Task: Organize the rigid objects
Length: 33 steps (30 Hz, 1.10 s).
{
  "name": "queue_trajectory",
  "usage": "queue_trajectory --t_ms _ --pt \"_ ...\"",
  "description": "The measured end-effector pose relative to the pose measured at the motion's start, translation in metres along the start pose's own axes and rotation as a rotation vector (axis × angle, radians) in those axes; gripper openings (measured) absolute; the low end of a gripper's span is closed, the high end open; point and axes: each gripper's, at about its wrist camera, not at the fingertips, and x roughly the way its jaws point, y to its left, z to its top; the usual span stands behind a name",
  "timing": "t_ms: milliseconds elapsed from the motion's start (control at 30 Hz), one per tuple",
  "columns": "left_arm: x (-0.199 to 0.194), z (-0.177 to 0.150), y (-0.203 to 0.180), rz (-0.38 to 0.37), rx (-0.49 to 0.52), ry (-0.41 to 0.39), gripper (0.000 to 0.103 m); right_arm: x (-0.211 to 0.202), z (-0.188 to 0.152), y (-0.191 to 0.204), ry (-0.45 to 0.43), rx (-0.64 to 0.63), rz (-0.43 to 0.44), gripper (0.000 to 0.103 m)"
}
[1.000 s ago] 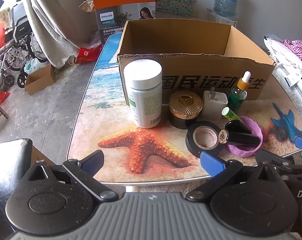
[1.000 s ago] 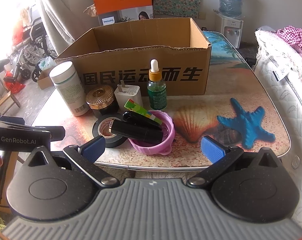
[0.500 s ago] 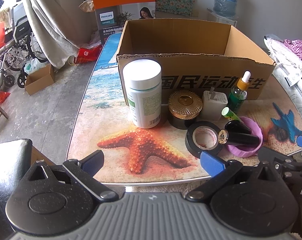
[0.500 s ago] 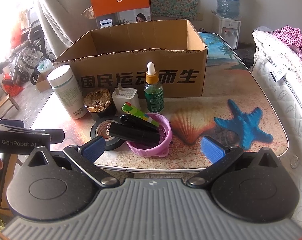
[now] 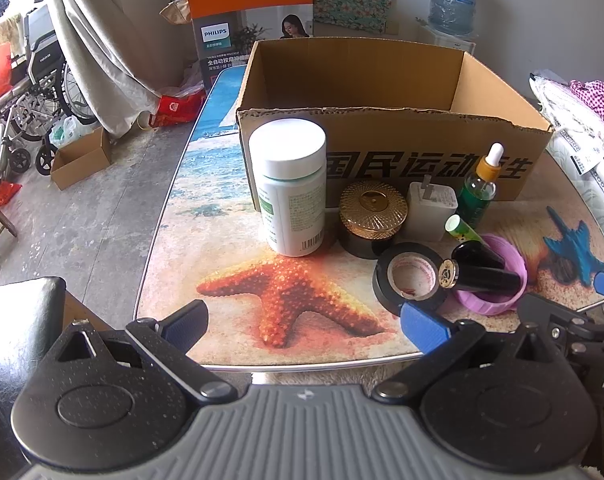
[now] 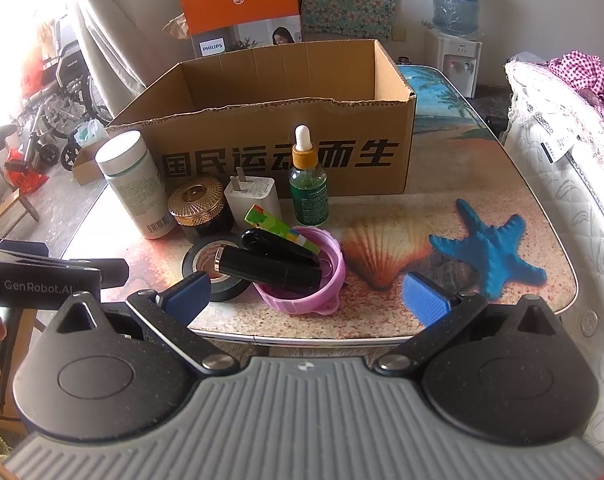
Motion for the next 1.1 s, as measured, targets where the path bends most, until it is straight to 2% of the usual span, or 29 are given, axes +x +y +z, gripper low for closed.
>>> queue_trajectory --t_ms 1100 --pt "0.009 0.009 0.003 -0.001 -0.001 0.016 0.103 0.006 0.01 0.001 0.003 0.004 -0.001 0.102"
